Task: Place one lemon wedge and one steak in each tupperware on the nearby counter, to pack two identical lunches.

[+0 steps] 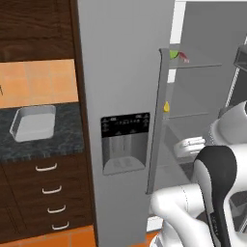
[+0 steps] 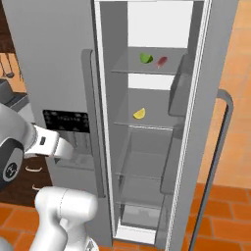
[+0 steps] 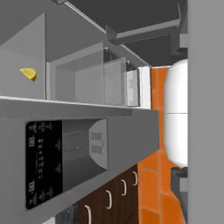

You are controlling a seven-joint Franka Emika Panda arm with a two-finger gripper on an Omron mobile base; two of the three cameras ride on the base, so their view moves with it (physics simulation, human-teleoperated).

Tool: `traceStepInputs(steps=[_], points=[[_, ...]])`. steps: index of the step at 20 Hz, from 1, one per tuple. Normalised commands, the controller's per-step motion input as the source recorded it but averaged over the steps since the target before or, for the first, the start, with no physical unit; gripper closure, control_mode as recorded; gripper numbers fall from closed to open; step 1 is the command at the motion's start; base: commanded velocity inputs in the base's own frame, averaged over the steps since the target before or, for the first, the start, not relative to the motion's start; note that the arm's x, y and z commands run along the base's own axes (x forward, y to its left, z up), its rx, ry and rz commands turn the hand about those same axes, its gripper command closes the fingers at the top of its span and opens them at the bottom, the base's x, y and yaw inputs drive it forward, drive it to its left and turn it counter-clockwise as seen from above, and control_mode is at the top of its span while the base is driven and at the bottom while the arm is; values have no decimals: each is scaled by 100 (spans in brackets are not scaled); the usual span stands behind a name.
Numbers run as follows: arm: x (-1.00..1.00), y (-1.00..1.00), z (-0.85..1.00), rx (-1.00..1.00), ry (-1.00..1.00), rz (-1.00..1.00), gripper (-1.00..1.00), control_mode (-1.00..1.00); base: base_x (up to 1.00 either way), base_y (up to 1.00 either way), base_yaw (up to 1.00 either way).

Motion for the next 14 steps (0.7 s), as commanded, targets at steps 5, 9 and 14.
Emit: traceStepInputs(steps=[5, 9, 14], points=[[0, 0, 0, 0, 0, 0, -100, 100, 36, -34, -7], [0, 0, 0, 0, 0, 0, -100, 100, 69, -31, -11], [0, 0, 0, 0, 0, 0, -100, 100, 52, -50, -8]])
